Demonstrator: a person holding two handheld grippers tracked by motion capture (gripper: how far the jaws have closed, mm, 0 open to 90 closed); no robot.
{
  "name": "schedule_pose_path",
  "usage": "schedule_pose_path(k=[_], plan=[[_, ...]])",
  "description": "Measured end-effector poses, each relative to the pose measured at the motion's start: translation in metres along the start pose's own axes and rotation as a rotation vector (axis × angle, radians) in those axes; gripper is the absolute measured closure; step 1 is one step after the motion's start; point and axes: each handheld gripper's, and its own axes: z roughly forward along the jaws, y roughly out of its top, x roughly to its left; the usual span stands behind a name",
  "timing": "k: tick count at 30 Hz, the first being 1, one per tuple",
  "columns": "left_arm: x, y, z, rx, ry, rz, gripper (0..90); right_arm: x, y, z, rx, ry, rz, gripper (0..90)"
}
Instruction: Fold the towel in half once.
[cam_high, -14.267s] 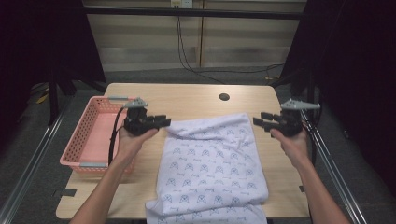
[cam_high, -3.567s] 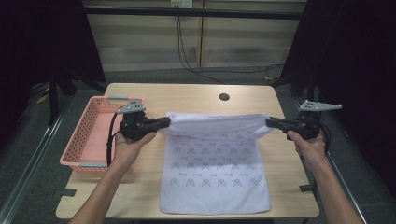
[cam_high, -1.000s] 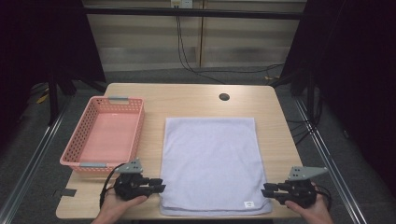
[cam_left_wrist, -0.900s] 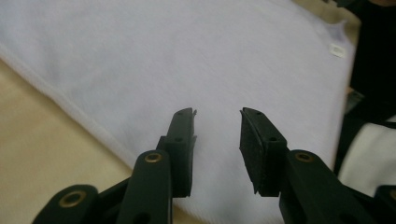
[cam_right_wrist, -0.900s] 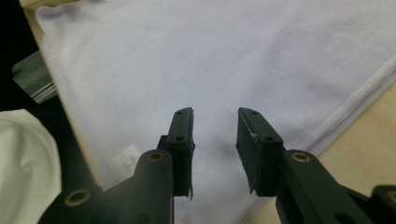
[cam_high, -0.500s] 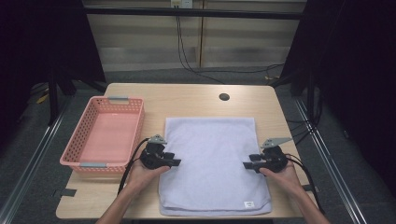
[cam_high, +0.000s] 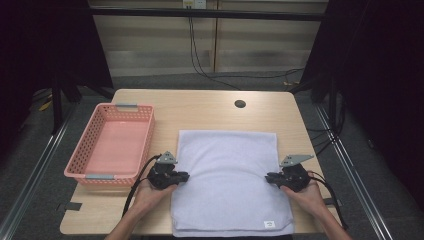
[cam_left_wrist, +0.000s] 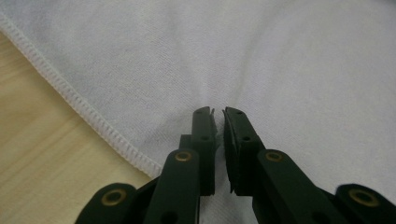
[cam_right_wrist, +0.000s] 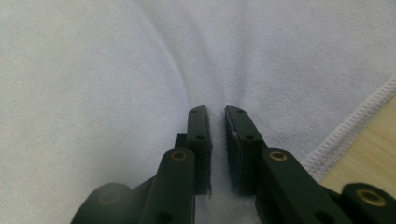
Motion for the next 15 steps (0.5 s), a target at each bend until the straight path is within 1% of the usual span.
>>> schedule_pose_path(k=[1,2,3,4,5,7,8,9,10,11,12,14,15], plan=[[-0.003,-0.001,-0.001,0.013,-0.008,0.006,83.1,0.002,-0.002,-0.002,0.002,-0.001,0.0,81.1],[-0.006,-0.002,-0.002,0.012,-0.011,0.003,83.1,0.003,-0.005,-0.004,0.0,0.01,0.004,81.3],[-0.009,-0.004,-0.003,0.013,-0.02,0.0,83.1,0.005,-0.006,-0.006,0.004,0.008,0.005,81.3],[-0.011,-0.005,-0.003,0.012,-0.026,0.005,82.9,0.007,-0.009,-0.009,0.006,0.016,0.005,81.2],[-0.015,-0.007,-0.005,0.02,-0.037,0.015,82.6,0.008,-0.012,-0.011,0.01,0.023,0.005,81.1],[-0.02,-0.012,-0.007,0.017,-0.068,0.0,80.9,0.013,-0.018,-0.018,0.026,0.035,0.015,81.0],[-0.022,-0.013,-0.008,0.02,-0.078,0.005,80.9,0.015,-0.02,-0.021,0.031,0.044,0.009,80.9],[-0.026,-0.016,-0.011,0.03,-0.095,0.011,80.9,0.017,-0.022,-0.023,0.042,0.046,0.011,80.9],[-0.028,-0.017,-0.012,0.035,-0.098,0.015,80.9,0.02,-0.027,-0.028,0.042,0.067,0.023,80.9],[-0.031,-0.018,-0.013,0.037,-0.095,0.019,80.8,0.022,-0.029,-0.03,0.043,0.074,0.024,80.8],[-0.034,-0.02,-0.013,0.036,-0.1,0.028,80.5,0.023,-0.031,-0.031,0.044,0.082,0.022,80.8],[-0.041,-0.024,-0.016,0.047,-0.12,0.024,80.4,0.029,-0.034,-0.036,0.06,0.075,0.017,80.9],[-0.045,-0.027,-0.018,0.053,-0.137,0.025,80.4,0.031,-0.036,-0.037,0.063,0.086,0.011,80.9]])
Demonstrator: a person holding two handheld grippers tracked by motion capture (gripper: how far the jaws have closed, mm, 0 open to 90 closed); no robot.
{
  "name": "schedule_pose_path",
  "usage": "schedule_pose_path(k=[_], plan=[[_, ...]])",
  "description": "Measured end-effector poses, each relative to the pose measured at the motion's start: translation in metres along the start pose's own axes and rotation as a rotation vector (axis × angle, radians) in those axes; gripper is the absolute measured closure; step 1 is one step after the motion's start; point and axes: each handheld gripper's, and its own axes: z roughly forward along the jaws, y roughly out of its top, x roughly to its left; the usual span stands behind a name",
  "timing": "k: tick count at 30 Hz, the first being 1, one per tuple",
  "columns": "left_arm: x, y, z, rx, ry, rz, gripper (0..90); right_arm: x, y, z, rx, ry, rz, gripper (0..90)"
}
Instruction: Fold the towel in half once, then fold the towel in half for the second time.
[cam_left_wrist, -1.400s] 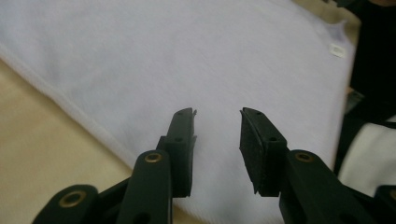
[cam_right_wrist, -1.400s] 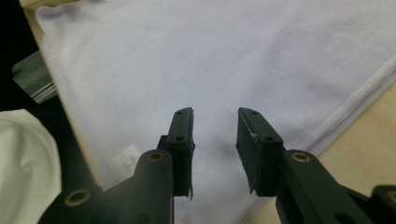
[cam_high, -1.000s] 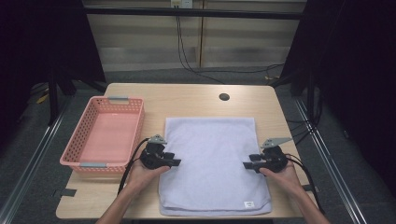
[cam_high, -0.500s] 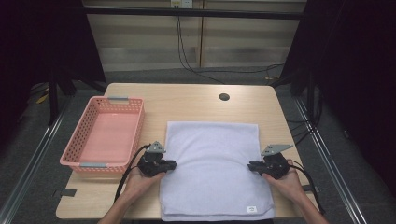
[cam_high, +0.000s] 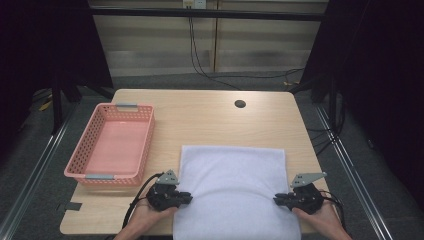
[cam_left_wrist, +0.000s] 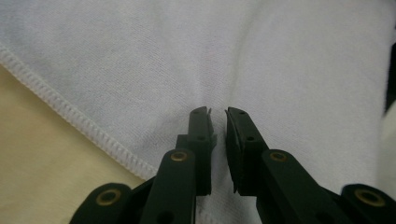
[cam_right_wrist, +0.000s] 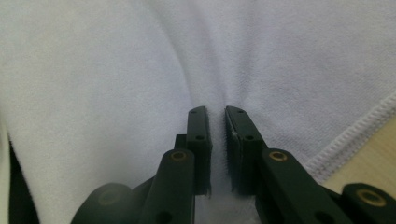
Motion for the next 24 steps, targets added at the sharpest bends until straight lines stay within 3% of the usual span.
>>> schedule_pose_path(k=[5,7,8,11,13,16,18,20,21,22,23,24], plan=[[-0.015,-0.009,-0.006,0.022,-0.014,0.022,79.3,0.012,-0.006,-0.006,0.043,0.028,-0.022,80.6],[-0.022,-0.011,-0.008,0.033,-0.012,0.03,76.5,0.017,-0.005,-0.008,0.081,0.067,-0.028,80.4],[-0.024,-0.012,-0.009,0.038,-0.012,0.036,74.6,0.021,-0.006,-0.009,0.102,0.064,-0.051,80.4],[-0.022,-0.008,-0.009,0.036,-0.001,0.05,69.5,0.027,-0.008,-0.01,0.085,0.048,-0.057,75.3],[-0.016,0.0,-0.01,0.02,0.014,0.048,62.6,0.021,-0.009,-0.012,0.036,0.048,-0.017,70.8],[-0.002,0.015,-0.012,-0.049,0.042,0.032,60.6,0.008,-0.006,-0.018,-0.048,0.025,0.025,67.6],[0.012,0.027,-0.012,-0.087,0.072,0.011,59.5,-0.003,0.001,-0.023,-0.094,-0.029,0.032,67.9],[0.026,0.038,-0.007,-0.1,0.091,-0.005,57.4,-0.017,0.009,-0.026,-0.146,-0.056,0.06,65.1],[0.026,0.038,-0.007,-0.1,0.091,-0.005,56.8,-0.026,0.015,-0.026,-0.166,-0.092,0.068,63.3],[0.037,0.047,-0.002,-0.103,0.109,-0.012,56.2,-0.034,0.02,-0.025,-0.175,-0.099,0.079,63.7],[0.037,0.047,-0.002,-0.103,0.109,-0.012,55.2,-0.034,0.02,-0.025,-0.175,-0.099,0.079,63.7],[0.048,0.054,0.002,-0.11,0.128,-0.021,55.2,-0.042,0.024,-0.023,-0.182,-0.103,0.08,63.4]])
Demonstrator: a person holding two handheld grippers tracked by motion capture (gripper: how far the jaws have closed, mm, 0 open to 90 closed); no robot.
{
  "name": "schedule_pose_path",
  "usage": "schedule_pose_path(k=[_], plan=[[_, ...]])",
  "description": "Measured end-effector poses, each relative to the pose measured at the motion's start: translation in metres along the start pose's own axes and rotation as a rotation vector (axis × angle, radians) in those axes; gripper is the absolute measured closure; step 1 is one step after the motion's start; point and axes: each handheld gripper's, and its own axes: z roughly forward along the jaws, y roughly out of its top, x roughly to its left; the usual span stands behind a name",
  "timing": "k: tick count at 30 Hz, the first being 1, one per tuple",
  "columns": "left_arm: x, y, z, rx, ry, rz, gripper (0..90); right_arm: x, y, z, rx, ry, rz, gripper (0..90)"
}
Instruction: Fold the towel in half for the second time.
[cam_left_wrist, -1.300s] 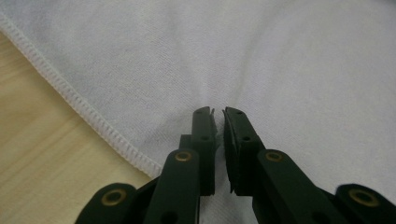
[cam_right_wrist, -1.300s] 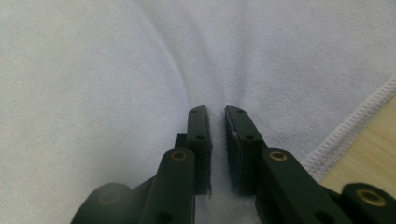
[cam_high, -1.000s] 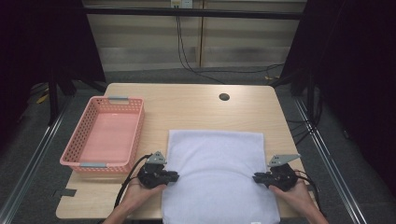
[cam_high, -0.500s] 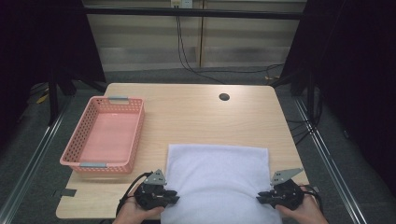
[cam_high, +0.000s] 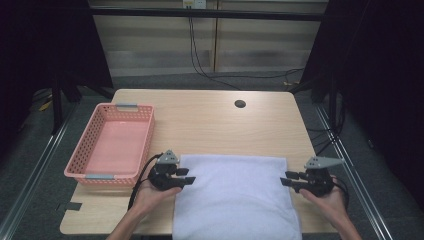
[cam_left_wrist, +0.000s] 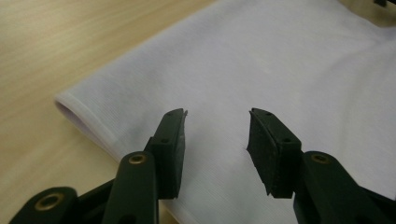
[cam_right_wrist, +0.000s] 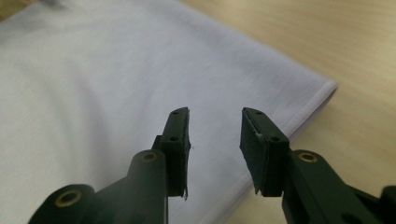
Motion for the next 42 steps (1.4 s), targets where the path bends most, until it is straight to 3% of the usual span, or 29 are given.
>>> schedule_pose_path(k=[1,2,7,8,11,14,20,22,25,27,32,36,42], plan=[[0.005,0.003,0.002,-0.003,0.001,-0.012,53.8,-0.011,0.008,0.008,-0.004,-0.032,0.003,62.3],[0.01,0.005,0.004,0.001,-0.006,-0.029,53.7,-0.015,0.012,0.011,0.001,-0.028,0.005,62.1],[0.032,0.011,0.011,-0.016,0.05,-0.073,51.1,-0.036,0.029,0.034,0.018,-0.069,0.012,55.4],[0.036,0.011,0.012,-0.016,0.061,-0.07,50.4,-0.04,0.031,0.039,0.027,-0.071,0.009,54.6],[0.046,0.008,0.017,-0.017,0.078,-0.111,47.6,-0.05,0.033,0.05,0.039,-0.067,0.017,50.5],[0.052,0.002,0.021,0.024,0.116,-0.135,44.6,-0.056,0.03,0.059,0.065,-0.051,0.043,49.5],[0.053,0.0,0.024,0.015,0.065,-0.116,41.1,-0.059,0.023,0.068,0.089,-0.036,0.053,48.2],[0.054,-0.001,0.025,0.014,0.043,-0.106,50.1,-0.058,0.023,0.068,0.089,-0.015,0.048,56.9],[0.053,-0.002,0.026,0.025,-0.014,-0.092,75.1,-0.057,0.024,0.068,0.1,0.019,0.055,72.4],[0.051,0.0,0.023,0.006,-0.036,-0.101,83.2,-0.058,0.025,0.065,0.089,0.038,0.063,80.1],[0.054,0.009,0.012,-0.077,-0.072,-0.166,84.5,-0.062,0.031,0.054,0.02,0.043,0.086,82.9],[0.049,0.025,0.005,-0.118,-0.045,-0.135,84.7,-0.067,0.04,0.046,-0.046,0.049,0.112,83.6],[0.056,0.043,-0.01,-0.169,-0.021,-0.131,84.7,-0.076,0.063,0.04,-0.109,0.035,0.11,83.8]])
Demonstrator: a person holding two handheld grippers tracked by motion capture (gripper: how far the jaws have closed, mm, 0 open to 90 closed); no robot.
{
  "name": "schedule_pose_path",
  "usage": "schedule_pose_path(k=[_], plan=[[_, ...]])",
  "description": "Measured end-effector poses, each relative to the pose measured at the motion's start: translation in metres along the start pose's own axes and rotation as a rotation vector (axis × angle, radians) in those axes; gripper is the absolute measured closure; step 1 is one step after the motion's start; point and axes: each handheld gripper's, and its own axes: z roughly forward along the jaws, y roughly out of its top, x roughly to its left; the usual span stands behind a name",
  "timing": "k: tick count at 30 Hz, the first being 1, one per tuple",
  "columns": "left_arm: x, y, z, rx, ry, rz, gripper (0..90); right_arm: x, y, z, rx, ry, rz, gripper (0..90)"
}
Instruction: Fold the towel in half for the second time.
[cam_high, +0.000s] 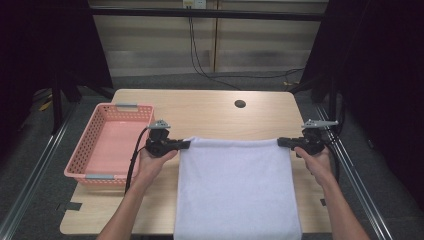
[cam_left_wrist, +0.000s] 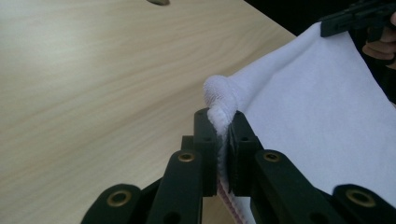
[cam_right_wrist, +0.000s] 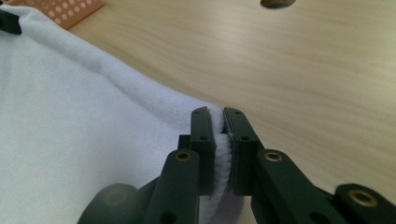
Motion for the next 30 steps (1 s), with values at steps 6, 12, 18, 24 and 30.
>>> schedule_pose_path(k=[6,12,18,24,30], plan=[[0.012,0.017,0.0,-0.019,0.037,0.005,84.9,-0.008,0.025,-0.003,-0.04,-0.013,0.015,84.4],[0.015,0.044,-0.002,-0.07,0.069,0.025,84.9,-0.013,0.057,0.001,-0.069,-0.047,0.006,84.5],[0.013,0.058,-0.016,-0.121,0.053,0.026,84.9,-0.012,0.081,-0.013,-0.11,-0.039,-0.006,84.6],[-0.002,0.041,-0.022,-0.101,0.036,0.064,84.9,0.0,0.062,-0.024,-0.105,-0.013,-0.045,84.6],[-0.026,0.023,-0.037,-0.1,0.003,0.111,84.7,0.016,0.026,-0.05,-0.138,0.056,-0.064,84.5]])
